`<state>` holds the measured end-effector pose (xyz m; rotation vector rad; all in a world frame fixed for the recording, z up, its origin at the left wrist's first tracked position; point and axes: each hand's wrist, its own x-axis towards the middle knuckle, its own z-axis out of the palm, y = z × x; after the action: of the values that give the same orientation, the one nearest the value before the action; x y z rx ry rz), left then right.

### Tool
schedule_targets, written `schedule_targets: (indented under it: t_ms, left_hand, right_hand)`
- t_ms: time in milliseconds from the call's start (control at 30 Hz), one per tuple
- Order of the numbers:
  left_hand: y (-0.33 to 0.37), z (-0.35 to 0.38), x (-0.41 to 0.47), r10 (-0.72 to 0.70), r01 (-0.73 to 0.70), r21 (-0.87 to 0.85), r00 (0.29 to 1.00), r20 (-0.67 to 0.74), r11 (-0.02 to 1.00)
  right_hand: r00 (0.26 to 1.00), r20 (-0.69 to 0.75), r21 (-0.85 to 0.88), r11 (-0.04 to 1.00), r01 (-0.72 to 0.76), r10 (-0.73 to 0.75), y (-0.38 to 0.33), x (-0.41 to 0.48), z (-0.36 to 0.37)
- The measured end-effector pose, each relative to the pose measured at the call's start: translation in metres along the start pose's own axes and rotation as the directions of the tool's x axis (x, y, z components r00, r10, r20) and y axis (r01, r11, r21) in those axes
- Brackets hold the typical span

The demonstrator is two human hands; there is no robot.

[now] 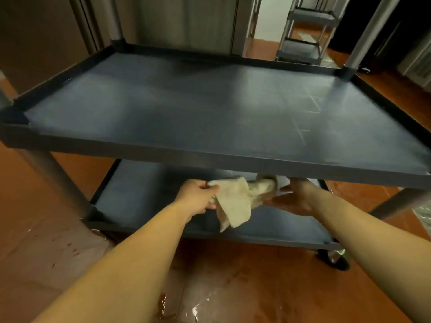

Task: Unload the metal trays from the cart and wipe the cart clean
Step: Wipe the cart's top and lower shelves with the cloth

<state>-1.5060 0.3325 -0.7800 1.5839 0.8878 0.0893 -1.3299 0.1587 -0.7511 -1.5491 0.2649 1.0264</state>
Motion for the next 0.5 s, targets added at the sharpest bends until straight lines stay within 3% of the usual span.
schedule_targets:
  t_ms: [67,100,167,233,300,500]
  left_hand:
    - [-0.018,0.002,0.019,-0.034,0.042,0.182,0.998,-0.044,0.982]
    - [-0.029,0.003,0.025,-0.024,0.04,0.274,0.998,-0.062,0.961]
    - [-0.052,0.004,0.032,0.039,-0.015,0.296,0.996,-0.077,0.955]
    - [-0.072,0.005,0.036,0.115,-0.092,0.25,0.99,-0.077,0.964]
    - [-0.087,0.007,0.039,0.183,-0.161,0.193,0.978,-0.101,0.968]
    - [-0.102,0.017,0.045,0.239,-0.226,0.146,0.968,-0.076,0.963]
  right_hand:
    - [0.984,-0.12,-0.331,0.94,0.082,-0.129,0.004,0.019,0.002]
    - [0.952,-0.17,-0.55,0.826,0.124,-0.256,0.01,0.028,0.004]
    - [0.858,-0.072,-0.866,0.458,0.199,-0.508,0.024,0.045,0.008]
    - [0.818,0.079,-0.954,0.194,0.228,-0.57,0.041,0.058,0.018]
    - [0.824,0.134,-0.969,0.103,0.226,-0.55,0.058,0.071,0.029]
    - [0.892,0.18,-0.973,0.06,0.224,-0.415,0.088,0.109,0.063]
